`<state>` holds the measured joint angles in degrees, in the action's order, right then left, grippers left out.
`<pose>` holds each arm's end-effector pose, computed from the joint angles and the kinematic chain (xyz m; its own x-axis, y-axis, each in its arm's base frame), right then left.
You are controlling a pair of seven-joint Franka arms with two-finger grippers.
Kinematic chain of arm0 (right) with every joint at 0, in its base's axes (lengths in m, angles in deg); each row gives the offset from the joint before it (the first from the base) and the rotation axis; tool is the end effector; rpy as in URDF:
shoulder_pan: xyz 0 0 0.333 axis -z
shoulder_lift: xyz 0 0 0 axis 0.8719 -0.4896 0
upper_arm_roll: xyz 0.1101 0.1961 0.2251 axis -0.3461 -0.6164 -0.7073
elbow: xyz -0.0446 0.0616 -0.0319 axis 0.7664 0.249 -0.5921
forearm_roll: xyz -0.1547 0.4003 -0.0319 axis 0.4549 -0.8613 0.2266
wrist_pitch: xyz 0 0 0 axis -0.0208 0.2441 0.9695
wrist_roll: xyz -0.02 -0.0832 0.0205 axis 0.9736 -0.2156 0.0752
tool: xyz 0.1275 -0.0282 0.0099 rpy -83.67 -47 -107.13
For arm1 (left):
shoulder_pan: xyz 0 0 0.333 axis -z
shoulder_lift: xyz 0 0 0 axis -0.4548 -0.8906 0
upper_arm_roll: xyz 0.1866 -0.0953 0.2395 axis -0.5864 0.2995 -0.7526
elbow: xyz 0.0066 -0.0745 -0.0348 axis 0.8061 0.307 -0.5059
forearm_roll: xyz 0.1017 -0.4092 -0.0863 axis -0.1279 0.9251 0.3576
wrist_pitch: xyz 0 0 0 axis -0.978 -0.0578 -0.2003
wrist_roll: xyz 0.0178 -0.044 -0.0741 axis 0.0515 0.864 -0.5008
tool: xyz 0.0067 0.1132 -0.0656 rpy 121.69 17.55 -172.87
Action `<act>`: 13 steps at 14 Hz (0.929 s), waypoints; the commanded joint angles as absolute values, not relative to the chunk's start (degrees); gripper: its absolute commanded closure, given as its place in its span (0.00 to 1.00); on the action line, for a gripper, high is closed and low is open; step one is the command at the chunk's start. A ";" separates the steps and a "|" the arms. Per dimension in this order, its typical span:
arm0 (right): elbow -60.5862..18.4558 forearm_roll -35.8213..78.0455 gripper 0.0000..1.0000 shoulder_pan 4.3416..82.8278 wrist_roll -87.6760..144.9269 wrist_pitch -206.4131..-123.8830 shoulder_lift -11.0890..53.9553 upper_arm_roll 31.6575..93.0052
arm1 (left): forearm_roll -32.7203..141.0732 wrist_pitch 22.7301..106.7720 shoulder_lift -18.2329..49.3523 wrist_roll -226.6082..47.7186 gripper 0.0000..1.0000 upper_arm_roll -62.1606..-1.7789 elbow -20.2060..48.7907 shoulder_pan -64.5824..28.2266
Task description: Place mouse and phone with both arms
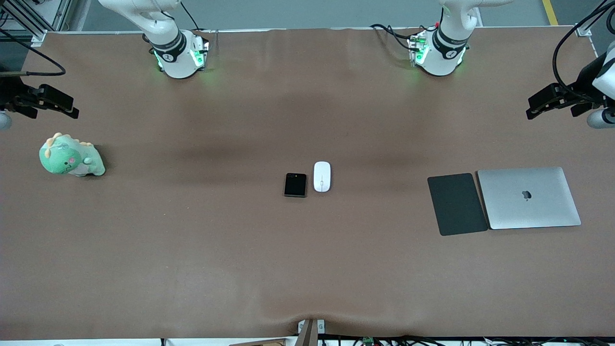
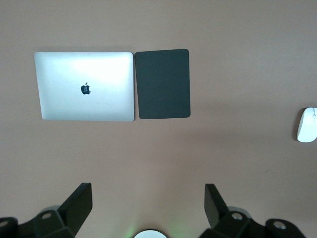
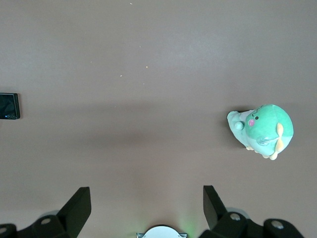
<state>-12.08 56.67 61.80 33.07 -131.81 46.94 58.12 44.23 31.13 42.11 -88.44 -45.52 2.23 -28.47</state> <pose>0.5644 -0.0200 0.6132 0.9945 -0.0273 -0.1007 -0.0300 -0.9992 -0.0258 0.5736 -0.0307 0.6245 0.9977 0.0401 -0.0551 0.0389 -0.9990 -0.0234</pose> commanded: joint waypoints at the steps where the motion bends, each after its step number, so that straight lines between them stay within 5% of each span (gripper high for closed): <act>1: -11.78 57.61 0.00 61.39 33.66 -131.44 46.92 58.11 | 42.90 30.56 42.32 -88.18 0.00 -45.20 1.68 -28.63; 13: -11.69 57.69 0.00 61.47 33.57 -131.44 46.92 58.11 | 43.52 32.04 39.34 -90.01 0.00 -43.54 2.12 -27.41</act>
